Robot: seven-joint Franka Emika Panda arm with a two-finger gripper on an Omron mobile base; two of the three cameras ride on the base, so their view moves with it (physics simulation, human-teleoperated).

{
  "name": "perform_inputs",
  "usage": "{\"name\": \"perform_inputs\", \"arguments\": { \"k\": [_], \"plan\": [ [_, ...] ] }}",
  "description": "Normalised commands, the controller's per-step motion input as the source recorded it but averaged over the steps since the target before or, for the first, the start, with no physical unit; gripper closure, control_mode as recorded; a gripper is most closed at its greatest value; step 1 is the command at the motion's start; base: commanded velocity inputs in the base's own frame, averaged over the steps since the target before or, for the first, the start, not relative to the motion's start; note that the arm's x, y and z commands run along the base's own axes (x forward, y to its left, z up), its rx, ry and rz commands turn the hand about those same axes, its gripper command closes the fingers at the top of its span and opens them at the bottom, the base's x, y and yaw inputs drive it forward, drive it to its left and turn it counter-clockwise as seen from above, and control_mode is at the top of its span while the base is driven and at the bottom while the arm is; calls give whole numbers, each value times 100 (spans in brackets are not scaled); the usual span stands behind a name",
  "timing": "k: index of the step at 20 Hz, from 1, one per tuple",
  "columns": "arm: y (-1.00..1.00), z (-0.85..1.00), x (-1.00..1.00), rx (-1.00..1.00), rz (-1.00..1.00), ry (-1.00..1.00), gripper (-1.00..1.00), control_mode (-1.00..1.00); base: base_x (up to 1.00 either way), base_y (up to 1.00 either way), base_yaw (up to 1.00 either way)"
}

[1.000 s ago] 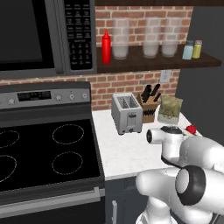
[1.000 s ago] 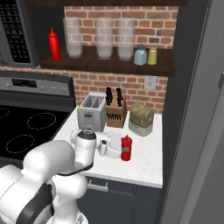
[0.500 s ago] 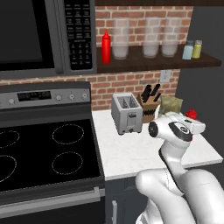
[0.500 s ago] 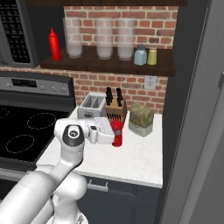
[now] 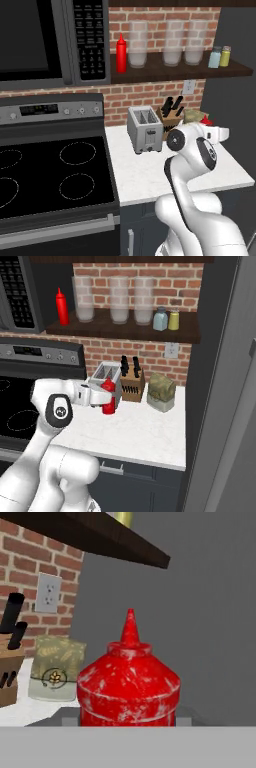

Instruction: Put the shaker and condiment bottle from the counter next to their counterparts in the cabinet.

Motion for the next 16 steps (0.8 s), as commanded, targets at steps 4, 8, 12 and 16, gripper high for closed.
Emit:
{"name": "perform_inputs", "arguments": {
  "k": [4, 8, 12, 16],
  "plan": [
    [60, 11, -33, 0, 41, 16, 100, -100, 0, 0, 0],
    [49, 20, -24, 0, 40, 11, 100, -100, 0, 0, 0],
    [37, 23, -19, 0, 38, 4, 100, -100, 0, 0, 0],
    [11, 13, -2, 3, 46, -8, 100, -100, 0, 0, 0]
  ]
}}
